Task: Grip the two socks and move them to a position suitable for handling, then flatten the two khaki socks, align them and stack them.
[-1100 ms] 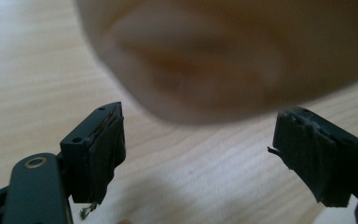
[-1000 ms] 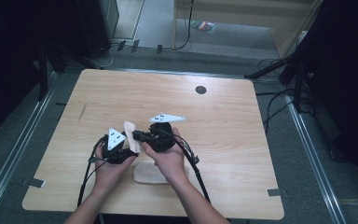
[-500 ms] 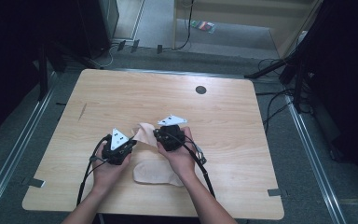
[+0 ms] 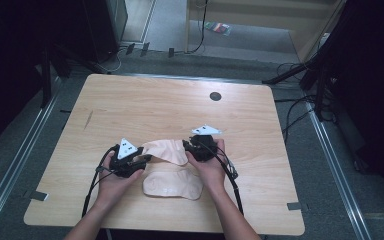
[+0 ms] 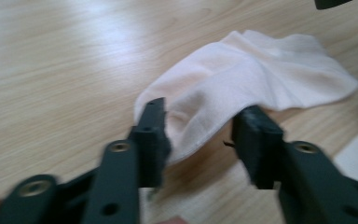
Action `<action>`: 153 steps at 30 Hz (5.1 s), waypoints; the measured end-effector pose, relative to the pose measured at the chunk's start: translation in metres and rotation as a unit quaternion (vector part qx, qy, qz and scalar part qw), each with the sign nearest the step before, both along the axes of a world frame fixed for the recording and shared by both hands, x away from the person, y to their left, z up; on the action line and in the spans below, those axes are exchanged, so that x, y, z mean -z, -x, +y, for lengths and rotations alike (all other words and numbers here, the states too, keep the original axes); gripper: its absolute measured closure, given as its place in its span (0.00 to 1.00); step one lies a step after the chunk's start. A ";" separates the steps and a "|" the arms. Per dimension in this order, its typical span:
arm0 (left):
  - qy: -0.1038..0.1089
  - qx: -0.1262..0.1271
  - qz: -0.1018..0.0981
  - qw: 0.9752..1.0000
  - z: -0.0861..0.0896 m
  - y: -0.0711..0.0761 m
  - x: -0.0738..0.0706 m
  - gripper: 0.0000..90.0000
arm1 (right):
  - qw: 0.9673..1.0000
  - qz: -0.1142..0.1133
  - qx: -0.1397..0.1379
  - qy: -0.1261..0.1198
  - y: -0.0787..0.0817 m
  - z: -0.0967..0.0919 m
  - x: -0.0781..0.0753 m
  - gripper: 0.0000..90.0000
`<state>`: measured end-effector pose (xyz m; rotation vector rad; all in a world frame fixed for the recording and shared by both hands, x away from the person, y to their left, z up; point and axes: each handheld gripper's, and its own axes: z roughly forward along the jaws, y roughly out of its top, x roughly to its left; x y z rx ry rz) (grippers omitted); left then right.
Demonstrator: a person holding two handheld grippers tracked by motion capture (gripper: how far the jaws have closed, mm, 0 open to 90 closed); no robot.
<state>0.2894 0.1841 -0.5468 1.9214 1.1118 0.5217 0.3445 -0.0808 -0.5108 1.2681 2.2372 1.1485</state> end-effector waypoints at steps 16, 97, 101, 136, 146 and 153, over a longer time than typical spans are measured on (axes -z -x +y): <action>0.117 -0.087 0.035 0.989 0.042 -0.020 -0.001 0.56 | 0.999 0.037 -0.009 0.023 0.000 0.001 0.024 0.65; 0.102 0.047 0.058 0.992 0.013 0.076 -0.025 1.00 | 0.999 0.002 -0.022 -0.046 0.113 -0.049 -0.009 0.95; 0.092 0.049 0.061 0.993 0.010 0.077 -0.023 1.00 | 0.999 0.003 -0.022 -0.039 0.114 -0.050 -0.006 0.95; 0.048 0.051 0.064 0.995 0.008 0.075 -0.011 0.74 | 0.999 0.002 -0.027 -0.025 0.115 -0.045 0.015 0.72; 0.110 0.057 0.039 0.992 0.012 0.070 -0.022 0.95 | 0.996 -0.015 -0.030 -0.083 0.122 -0.034 0.002 0.90; 0.120 0.048 0.044 0.991 0.006 0.061 -0.021 1.00 | 0.991 0.013 -0.095 -0.091 0.128 0.020 0.012 1.00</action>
